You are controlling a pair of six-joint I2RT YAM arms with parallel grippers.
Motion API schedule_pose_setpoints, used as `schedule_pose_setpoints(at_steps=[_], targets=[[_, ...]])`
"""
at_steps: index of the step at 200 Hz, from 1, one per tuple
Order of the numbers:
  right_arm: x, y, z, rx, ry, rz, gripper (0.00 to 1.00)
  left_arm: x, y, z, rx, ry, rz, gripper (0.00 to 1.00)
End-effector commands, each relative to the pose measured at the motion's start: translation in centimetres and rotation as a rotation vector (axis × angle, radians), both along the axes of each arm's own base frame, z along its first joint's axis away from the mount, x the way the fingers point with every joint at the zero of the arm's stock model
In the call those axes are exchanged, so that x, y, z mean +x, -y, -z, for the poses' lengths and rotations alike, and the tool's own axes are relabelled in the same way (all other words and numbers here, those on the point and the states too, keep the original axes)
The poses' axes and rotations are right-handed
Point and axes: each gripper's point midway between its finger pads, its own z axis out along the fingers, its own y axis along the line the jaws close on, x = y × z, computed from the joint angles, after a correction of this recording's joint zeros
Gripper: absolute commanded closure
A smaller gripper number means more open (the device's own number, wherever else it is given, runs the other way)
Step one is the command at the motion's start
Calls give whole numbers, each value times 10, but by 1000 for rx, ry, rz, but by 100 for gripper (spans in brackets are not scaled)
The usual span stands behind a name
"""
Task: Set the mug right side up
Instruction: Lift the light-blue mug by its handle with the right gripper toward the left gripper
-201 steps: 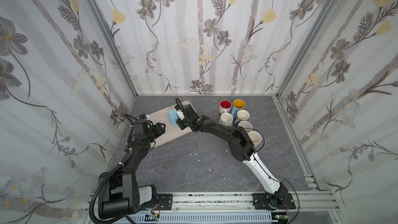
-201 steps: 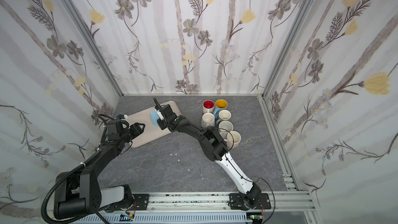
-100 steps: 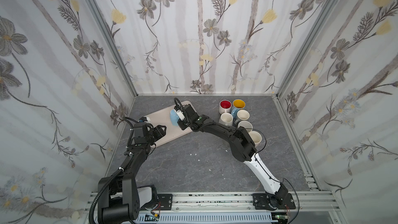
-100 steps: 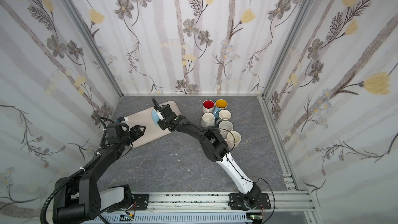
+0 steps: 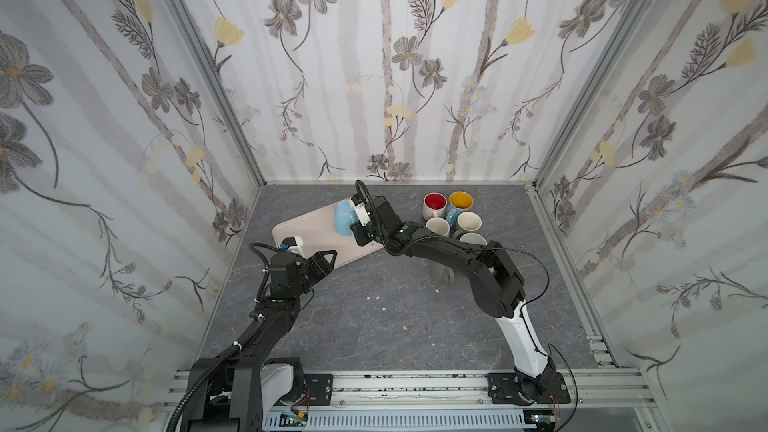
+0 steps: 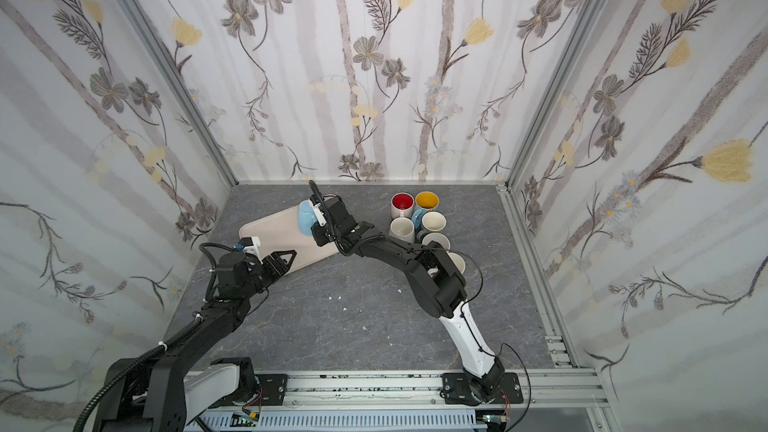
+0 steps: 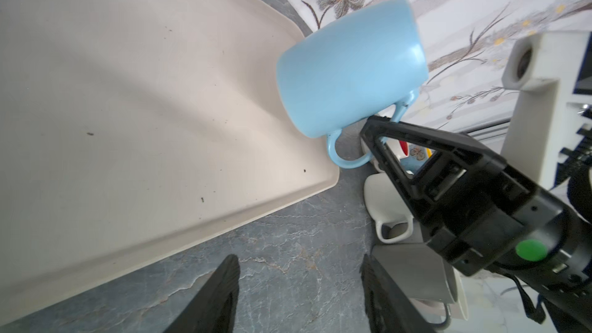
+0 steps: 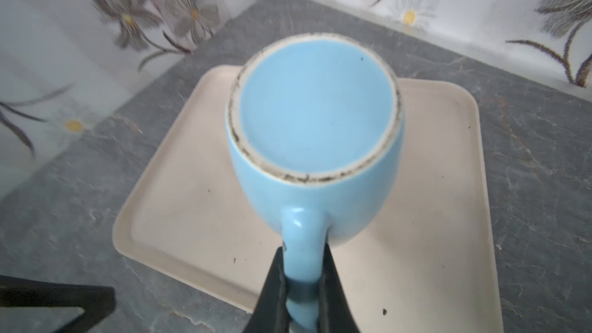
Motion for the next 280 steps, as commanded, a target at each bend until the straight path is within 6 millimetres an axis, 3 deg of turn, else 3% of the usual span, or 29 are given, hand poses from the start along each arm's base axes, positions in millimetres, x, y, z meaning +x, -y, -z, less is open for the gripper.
schedule_pose_setpoints(at_steps=[1,8,62,104,119,154,202,280], targets=[[-4,-10,-75,320,52,-12,100,6,11,-41,-147,133,18,40],[7,6,-83,364,44,10,100,7,14,-48,-185,152,27,40],[-17,33,-126,661,-96,-99,100,4,46,-114,-424,357,169,33],[-35,47,-147,783,-143,-169,100,11,73,-127,-543,379,282,33],[-43,50,-152,816,-154,-189,100,12,78,-131,-588,397,304,37],[-52,54,-149,846,-197,-209,100,14,79,-136,-674,429,319,45],[-60,55,-147,881,-237,-231,100,18,85,-139,-673,440,332,46],[-72,63,-153,917,-266,-241,100,27,101,-166,-686,497,384,61]])
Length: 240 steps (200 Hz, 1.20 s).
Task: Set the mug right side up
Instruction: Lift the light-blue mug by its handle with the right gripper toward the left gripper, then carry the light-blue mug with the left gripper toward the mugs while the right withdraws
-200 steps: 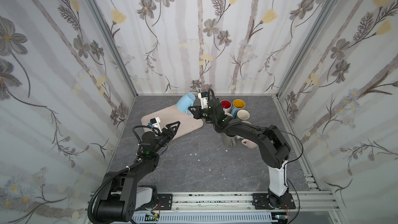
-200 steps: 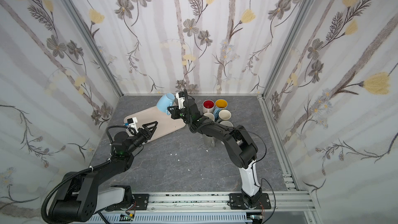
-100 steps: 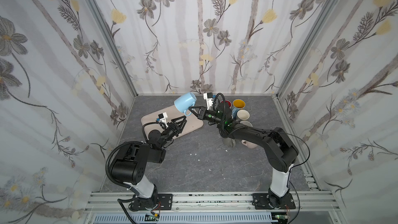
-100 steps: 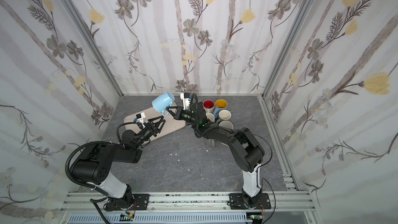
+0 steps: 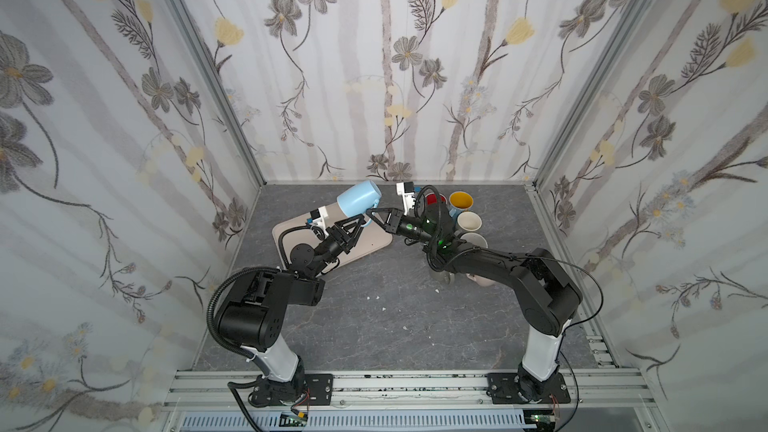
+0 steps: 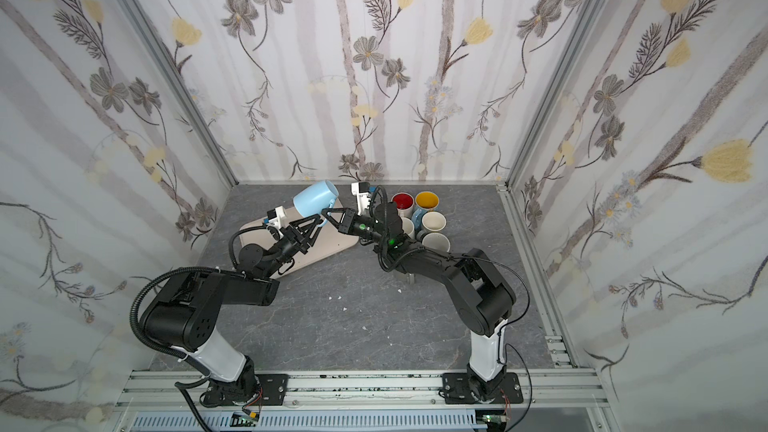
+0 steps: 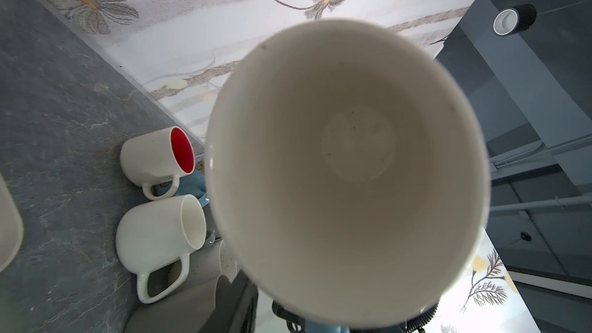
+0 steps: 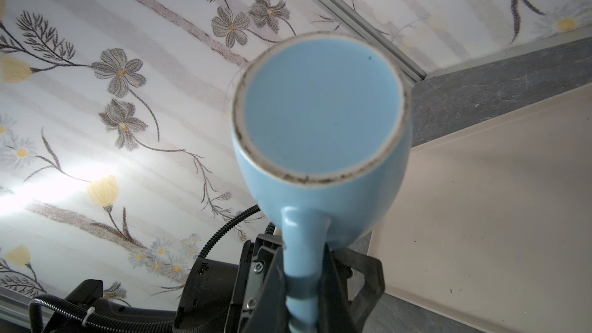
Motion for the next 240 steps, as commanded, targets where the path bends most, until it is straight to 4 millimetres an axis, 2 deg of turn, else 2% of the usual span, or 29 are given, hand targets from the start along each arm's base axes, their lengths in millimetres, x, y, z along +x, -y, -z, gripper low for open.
schedule_pose_setpoints(at_steps=[1,31,69,87,100,107,128,144,152,154,159,199,225,240], targets=[[-10,4,-36,102,90,-15,100,-17,2,-45,-54,199,19,61],[-11,6,-35,105,82,-16,100,-20,5,-50,-64,209,25,71],[-10,11,-30,69,70,-8,100,-24,7,-59,-41,228,18,100],[-6,18,-23,16,66,5,85,-25,7,-60,3,231,-2,100],[-2,27,-16,-34,65,36,67,-26,7,-61,39,227,-18,100],[-1,32,-13,-65,62,55,61,-26,7,-62,64,227,-26,100],[2,48,-8,-161,84,110,53,-25,8,-58,157,208,-54,100],[2,62,-7,-244,114,156,51,-24,9,-52,260,185,-91,100],[4,68,3,-303,112,178,50,-23,10,-45,327,164,-110,100],[1,73,-5,-303,129,187,50,-24,10,-46,345,168,-115,100],[2,79,-8,-325,144,206,49,-25,11,-46,383,168,-126,100],[7,139,3,-482,150,352,48,-36,32,-19,657,82,-125,100],[14,190,11,-565,122,467,46,-55,66,-3,800,70,-78,100],[19,220,16,-597,87,534,46,-68,94,2,860,86,-33,100]])
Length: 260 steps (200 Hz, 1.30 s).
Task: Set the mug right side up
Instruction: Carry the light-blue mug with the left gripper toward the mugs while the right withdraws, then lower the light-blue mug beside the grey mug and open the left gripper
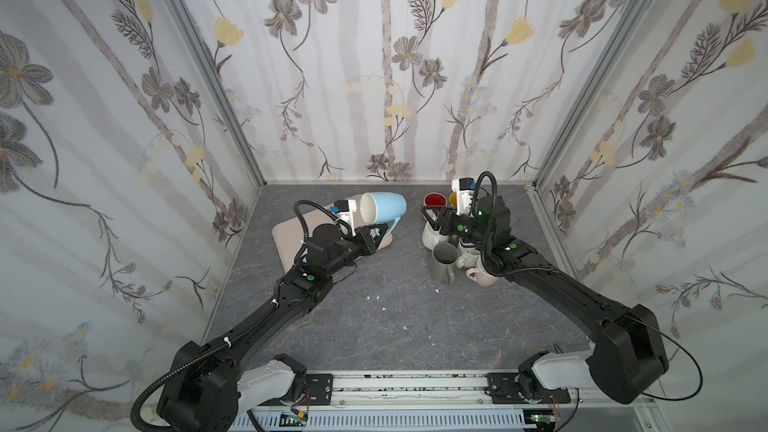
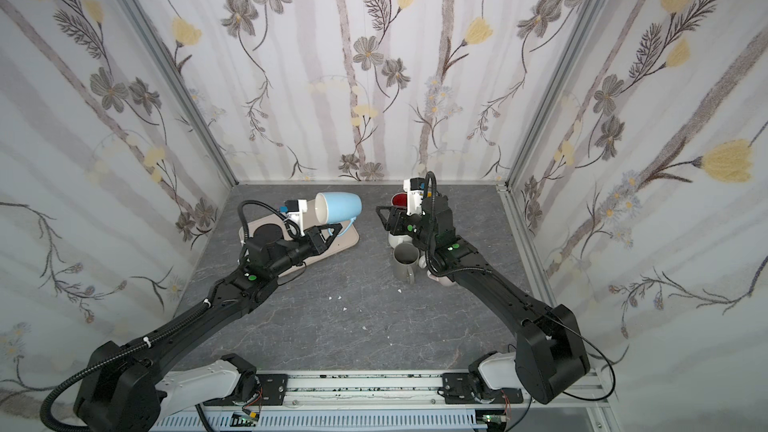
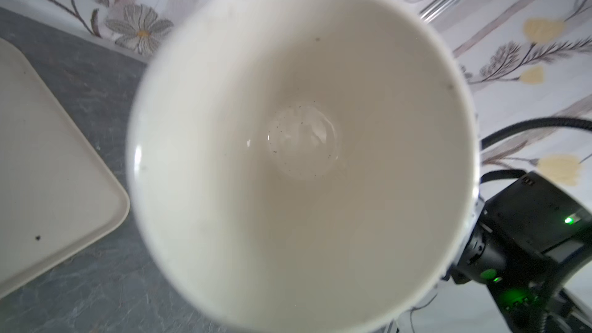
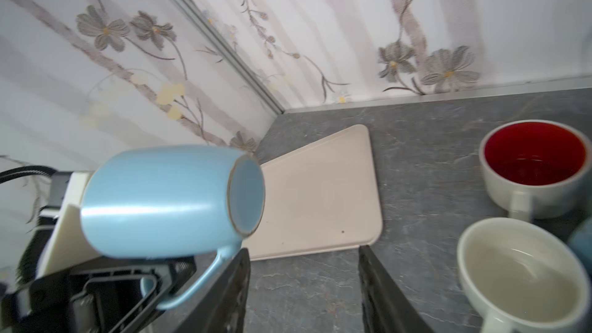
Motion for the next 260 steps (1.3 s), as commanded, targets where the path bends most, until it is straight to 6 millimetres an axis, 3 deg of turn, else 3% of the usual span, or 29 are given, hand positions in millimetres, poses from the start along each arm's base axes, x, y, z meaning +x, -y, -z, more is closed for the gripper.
schedule_pose_setpoints(at_steps=[1,18,60,86,91,108,135,169,187,230,260], targets=[[5,41,20,-100,-40,107,46,-7,18,17,186,30,-13,100],[7,72,30,-120,-72,183,45,-24,49,19,260,41,36,100],[11,136,51,-155,-152,336,45,-67,137,52,477,49,212,100],[7,160,51,-158,-149,392,45,-90,180,88,645,33,317,100],[6,163,50,-159,-145,398,44,-92,191,83,650,47,331,100],[3,170,50,-163,-141,414,44,-99,211,98,718,47,375,100],[0,176,53,-164,-143,423,44,-106,222,118,839,39,412,100],[-1,179,52,-167,-136,429,44,-110,218,136,937,11,438,100],[-1,180,51,-167,-131,427,44,-113,217,136,935,19,456,100],[0,179,51,-170,-129,420,44,-110,220,116,881,62,437,100],[0,178,55,-171,-140,413,44,-110,220,135,929,28,451,100]])
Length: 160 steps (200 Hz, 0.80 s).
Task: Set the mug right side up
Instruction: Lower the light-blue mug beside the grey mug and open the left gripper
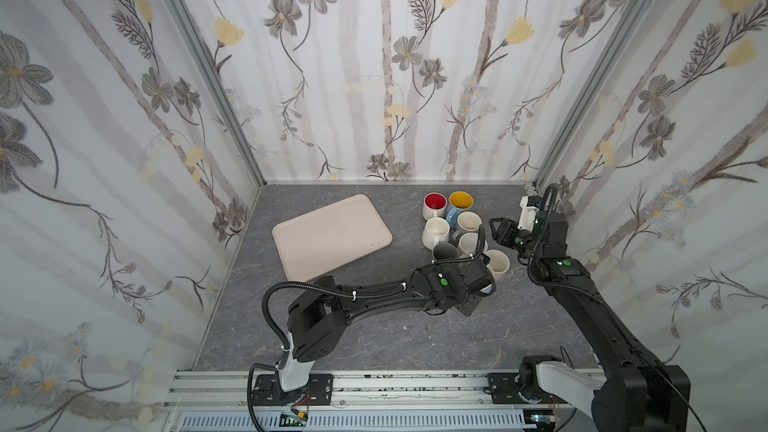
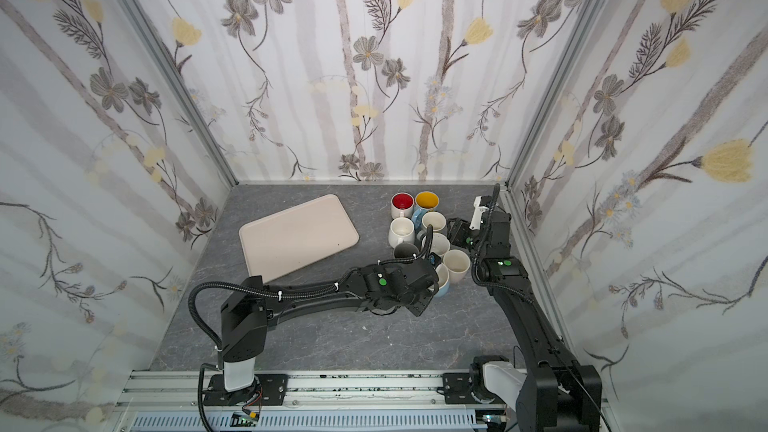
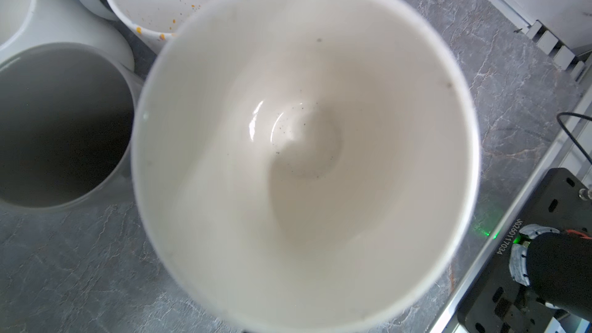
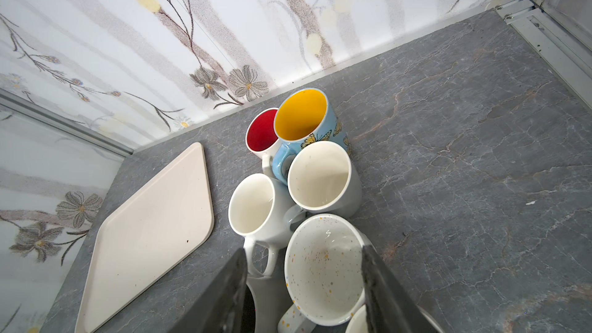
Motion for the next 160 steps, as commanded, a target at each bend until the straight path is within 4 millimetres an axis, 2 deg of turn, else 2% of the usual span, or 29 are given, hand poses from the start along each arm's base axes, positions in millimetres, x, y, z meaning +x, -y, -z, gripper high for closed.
schedule_pose_setpoints(at_steps=[1,35,84,119,145,160], targets=[[1,-1,0,-5,9,-11,44,7,7,2,3,26,-3,100],[0,3,6,-20,-8,0,44,6,3,15,48,11,-9,100],[-1,2,9,-16,-13,-7,44,23,-7,32,110,15,-66,100],[-4,0,16,-7,-27,-16,44,27,-11,41,140,10,-77,100],[-5,-1,22,-4,-43,-22,44,27,-14,44,159,15,-84,86],[-6,-1,23,-8,-47,-20,44,28,-16,44,165,20,-88,75]])
